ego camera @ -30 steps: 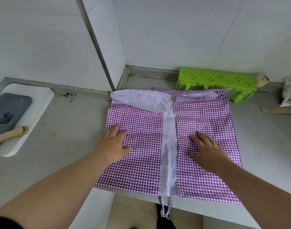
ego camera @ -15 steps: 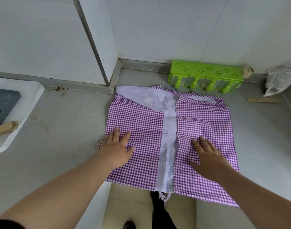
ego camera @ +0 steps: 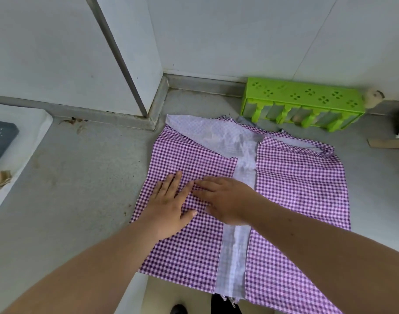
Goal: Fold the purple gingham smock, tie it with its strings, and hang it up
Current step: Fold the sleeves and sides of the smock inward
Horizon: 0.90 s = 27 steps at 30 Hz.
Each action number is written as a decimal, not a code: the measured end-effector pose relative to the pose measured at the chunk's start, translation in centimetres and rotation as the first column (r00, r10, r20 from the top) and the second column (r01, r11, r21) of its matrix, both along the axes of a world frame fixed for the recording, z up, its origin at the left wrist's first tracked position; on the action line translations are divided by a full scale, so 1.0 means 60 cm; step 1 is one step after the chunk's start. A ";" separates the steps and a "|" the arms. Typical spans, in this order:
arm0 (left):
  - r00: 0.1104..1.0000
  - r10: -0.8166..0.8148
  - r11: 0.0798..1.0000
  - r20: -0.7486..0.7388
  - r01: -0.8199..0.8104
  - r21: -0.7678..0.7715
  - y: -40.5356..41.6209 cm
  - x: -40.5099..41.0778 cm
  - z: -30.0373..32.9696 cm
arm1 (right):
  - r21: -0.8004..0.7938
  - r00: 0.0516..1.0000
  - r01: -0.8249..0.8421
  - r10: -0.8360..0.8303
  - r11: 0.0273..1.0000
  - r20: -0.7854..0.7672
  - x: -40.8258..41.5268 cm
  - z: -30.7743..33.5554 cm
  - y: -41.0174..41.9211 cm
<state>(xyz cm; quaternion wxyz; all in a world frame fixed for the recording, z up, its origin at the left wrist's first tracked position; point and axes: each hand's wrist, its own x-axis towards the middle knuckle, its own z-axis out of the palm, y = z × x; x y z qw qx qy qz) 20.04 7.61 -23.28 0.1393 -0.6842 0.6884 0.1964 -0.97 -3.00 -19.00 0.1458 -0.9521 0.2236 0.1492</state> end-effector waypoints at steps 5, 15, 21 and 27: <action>1.000 -0.003 0.999 0.007 0.003 -0.039 0.005 0.002 -0.009 | -0.116 0.949 0.248 -0.265 0.962 -0.173 -0.017 -0.026 -0.120; 1.000 0.008 0.999 0.005 -0.008 0.042 0.000 -0.001 -0.005 | -0.068 0.995 0.065 -0.060 0.996 0.073 0.060 -0.008 -0.002; 1.000 0.012 0.993 0.025 -0.015 0.117 -0.014 -0.002 0.008 | -0.030 0.952 0.279 -0.281 0.960 -0.119 0.003 -0.049 -0.072; 0.996 -0.050 0.998 0.074 0.048 0.034 -0.011 -0.013 0.043 | -0.086 0.969 0.244 -0.246 0.966 -0.015 -0.039 0.012 -0.040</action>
